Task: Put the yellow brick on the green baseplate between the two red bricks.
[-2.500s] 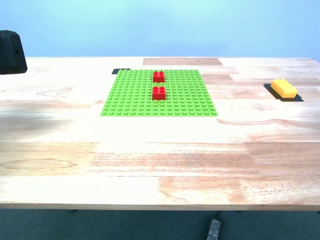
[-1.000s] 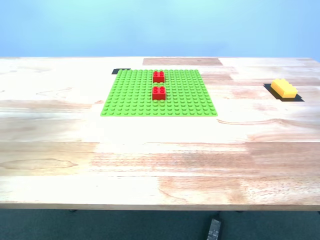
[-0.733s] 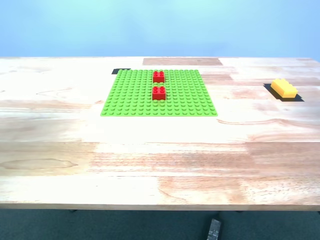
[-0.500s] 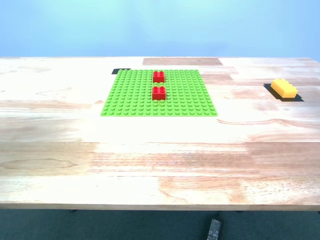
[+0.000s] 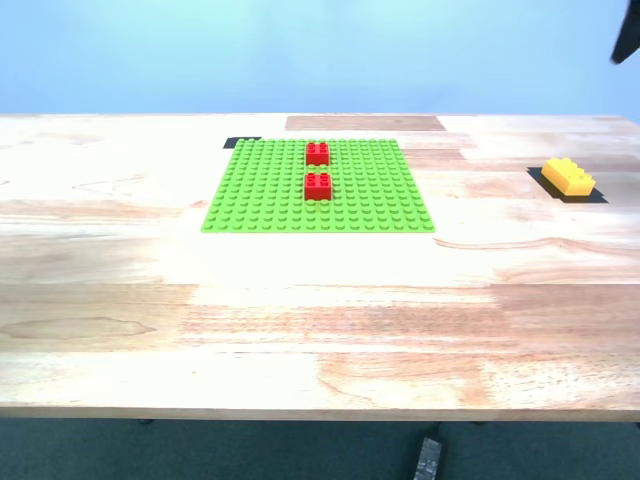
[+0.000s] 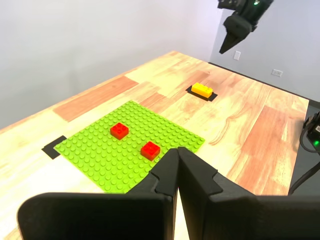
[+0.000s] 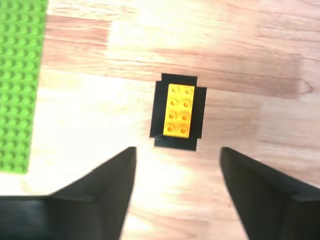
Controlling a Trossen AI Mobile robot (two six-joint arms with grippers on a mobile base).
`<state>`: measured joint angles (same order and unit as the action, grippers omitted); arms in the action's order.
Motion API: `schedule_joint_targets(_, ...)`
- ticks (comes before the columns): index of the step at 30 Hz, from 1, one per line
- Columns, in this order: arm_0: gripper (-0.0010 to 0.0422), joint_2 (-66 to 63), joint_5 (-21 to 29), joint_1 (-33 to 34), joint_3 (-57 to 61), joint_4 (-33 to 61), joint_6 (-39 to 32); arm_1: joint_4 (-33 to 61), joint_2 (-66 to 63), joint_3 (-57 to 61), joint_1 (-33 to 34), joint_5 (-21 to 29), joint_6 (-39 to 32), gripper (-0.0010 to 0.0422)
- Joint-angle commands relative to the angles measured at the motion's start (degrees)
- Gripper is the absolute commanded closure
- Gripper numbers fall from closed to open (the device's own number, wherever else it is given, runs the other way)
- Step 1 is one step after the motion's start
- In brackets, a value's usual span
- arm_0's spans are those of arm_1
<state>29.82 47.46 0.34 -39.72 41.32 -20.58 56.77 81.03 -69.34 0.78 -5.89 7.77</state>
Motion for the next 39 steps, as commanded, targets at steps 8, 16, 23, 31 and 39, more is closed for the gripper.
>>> schedule_joint_targets(8, 0.0412, 0.0, -0.02, 0.07, 0.17, -0.13, -0.04, -4.26, 11.96, -0.9, 1.18, 0.26, -0.04, 0.0154)
schedule_joint_targets(16, 0.0413, 0.0, 0.0, 0.2, 0.17, -0.13, 0.0, -6.58, 18.71, -0.9, -1.44, 0.39, -0.55, 0.0158)
schedule_joint_targets(23, 0.0413, 0.0, 0.0, 0.22, 0.2, -0.13, -0.07, -8.57, 22.69, -0.9, -2.05, 1.11, -2.1, 0.0158)
schedule_joint_targets(31, 0.0412, 0.0, -0.02, 0.22, 0.2, -0.13, -0.24, -9.6, 25.59, -0.9, -2.21, 1.81, -2.23, 0.0158)
schedule_joint_targets(39, 0.0413, 0.0, 0.02, 0.24, 0.2, -0.13, -0.26, -11.13, 27.26, -0.9, -2.08, 1.84, -2.99, 0.0193)
